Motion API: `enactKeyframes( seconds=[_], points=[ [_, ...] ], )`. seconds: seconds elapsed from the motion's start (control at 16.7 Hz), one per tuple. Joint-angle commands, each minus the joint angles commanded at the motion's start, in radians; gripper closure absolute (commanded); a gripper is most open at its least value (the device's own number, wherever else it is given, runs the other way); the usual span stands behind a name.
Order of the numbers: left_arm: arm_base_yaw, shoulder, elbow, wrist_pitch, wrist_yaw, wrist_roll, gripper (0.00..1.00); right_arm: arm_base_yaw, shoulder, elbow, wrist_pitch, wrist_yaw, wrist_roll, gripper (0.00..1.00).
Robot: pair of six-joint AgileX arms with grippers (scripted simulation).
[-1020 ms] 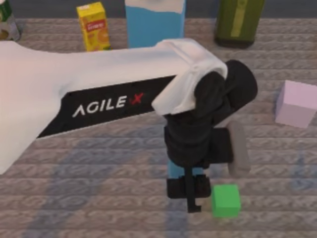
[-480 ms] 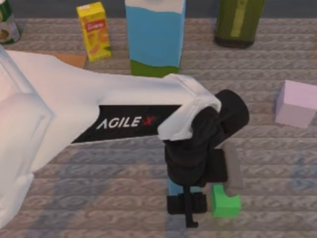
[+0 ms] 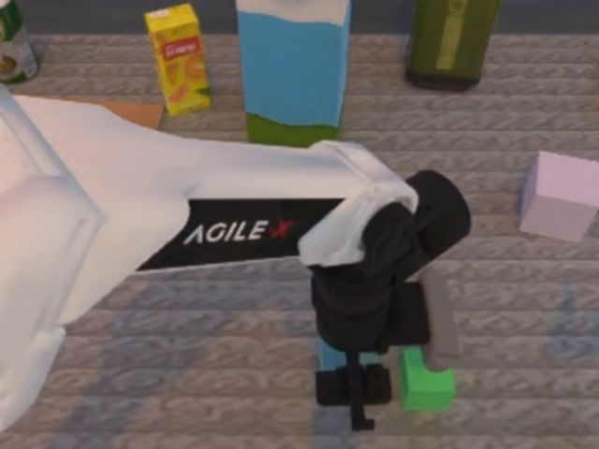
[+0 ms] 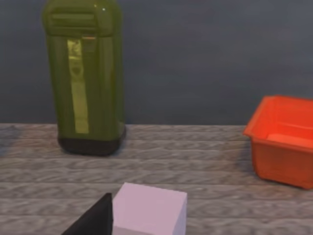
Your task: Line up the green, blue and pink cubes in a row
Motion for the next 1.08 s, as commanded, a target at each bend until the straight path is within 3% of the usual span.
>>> enactKeyframes(
  seconds=[0.36,1.08],
  points=[
    [0.0,0.0,0.0,0.0,0.0,0.0,0.02,0.0,0.0,0.0,0.0,0.0,0.0,0.0],
    [0.003,-0.011,0.035,-0.042,0.0,0.001,0.0,0.0,0.0,0.0,0.0,0.0,0.0,0.0]
  ],
)
